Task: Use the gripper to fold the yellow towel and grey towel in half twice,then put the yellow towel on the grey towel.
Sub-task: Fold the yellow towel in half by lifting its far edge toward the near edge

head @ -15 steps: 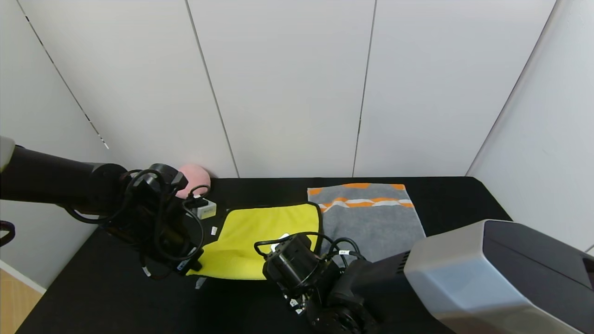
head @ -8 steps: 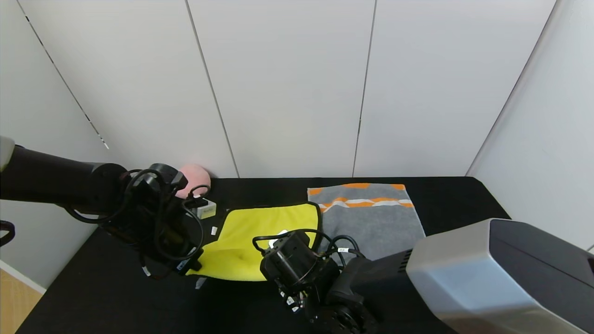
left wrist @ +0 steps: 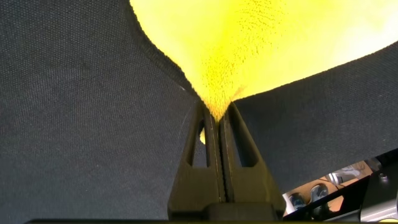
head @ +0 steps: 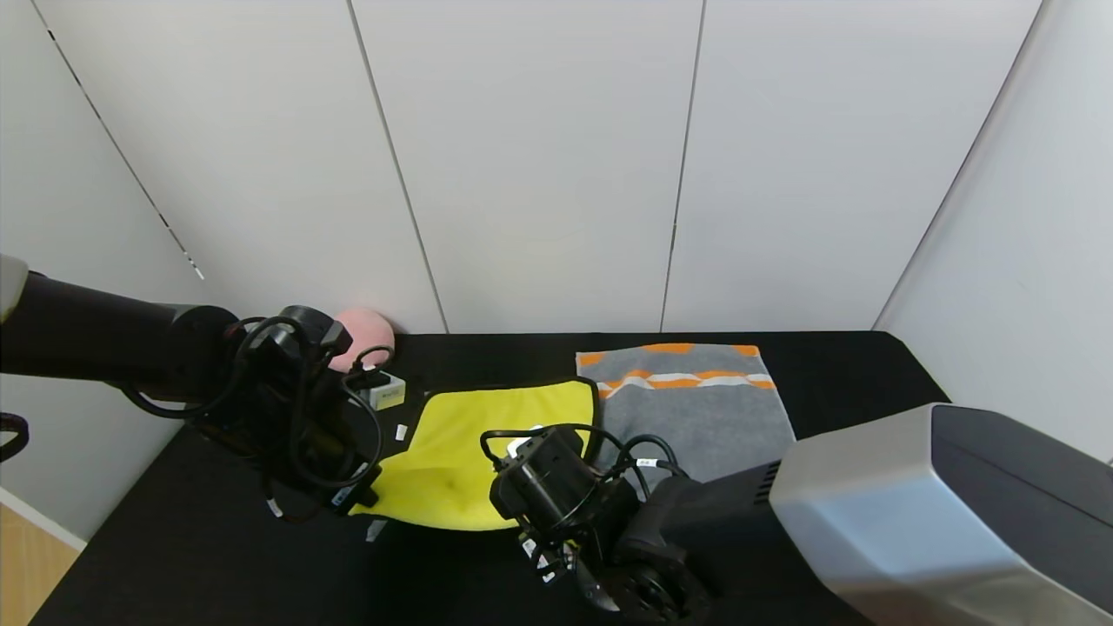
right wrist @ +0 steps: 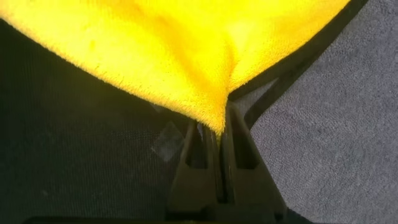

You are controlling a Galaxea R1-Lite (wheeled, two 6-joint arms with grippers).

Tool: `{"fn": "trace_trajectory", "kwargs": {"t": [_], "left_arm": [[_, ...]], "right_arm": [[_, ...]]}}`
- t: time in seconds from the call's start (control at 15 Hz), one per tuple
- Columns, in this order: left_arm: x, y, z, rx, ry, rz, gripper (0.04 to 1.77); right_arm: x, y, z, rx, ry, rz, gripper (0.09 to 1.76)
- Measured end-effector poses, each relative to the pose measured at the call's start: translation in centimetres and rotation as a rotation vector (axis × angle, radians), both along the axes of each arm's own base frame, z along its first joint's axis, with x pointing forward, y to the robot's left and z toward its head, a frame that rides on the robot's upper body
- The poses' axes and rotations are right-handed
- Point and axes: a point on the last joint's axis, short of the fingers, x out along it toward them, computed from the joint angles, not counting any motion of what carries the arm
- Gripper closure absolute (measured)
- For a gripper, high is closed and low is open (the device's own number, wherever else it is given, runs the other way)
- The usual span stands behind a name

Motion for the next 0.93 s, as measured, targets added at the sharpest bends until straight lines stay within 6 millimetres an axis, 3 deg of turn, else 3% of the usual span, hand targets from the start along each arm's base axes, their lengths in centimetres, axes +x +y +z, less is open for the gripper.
{"fn": "trace_trajectory", "kwargs": {"t": [0.33,0.6,0.93], "left_arm": [[-0.11,-0.01,0.11,-0.001,-0.001,0.0,1.7],[-0.12,-0.01,0.07,0.0,0.001,0.0,1.7],[-0.12,-0.02,0.23,0.0,-0.006,-0.001,1.7]], "right_arm": [[0.56,-0.56,0.28,0.022,0.007,-0.031,1.72],[0.63,-0.74,0.12,0.015,0.009,-0.037,1.08],[0.58,-0.69,0.29,0.019,0.006,-0.036,0.63]]}}
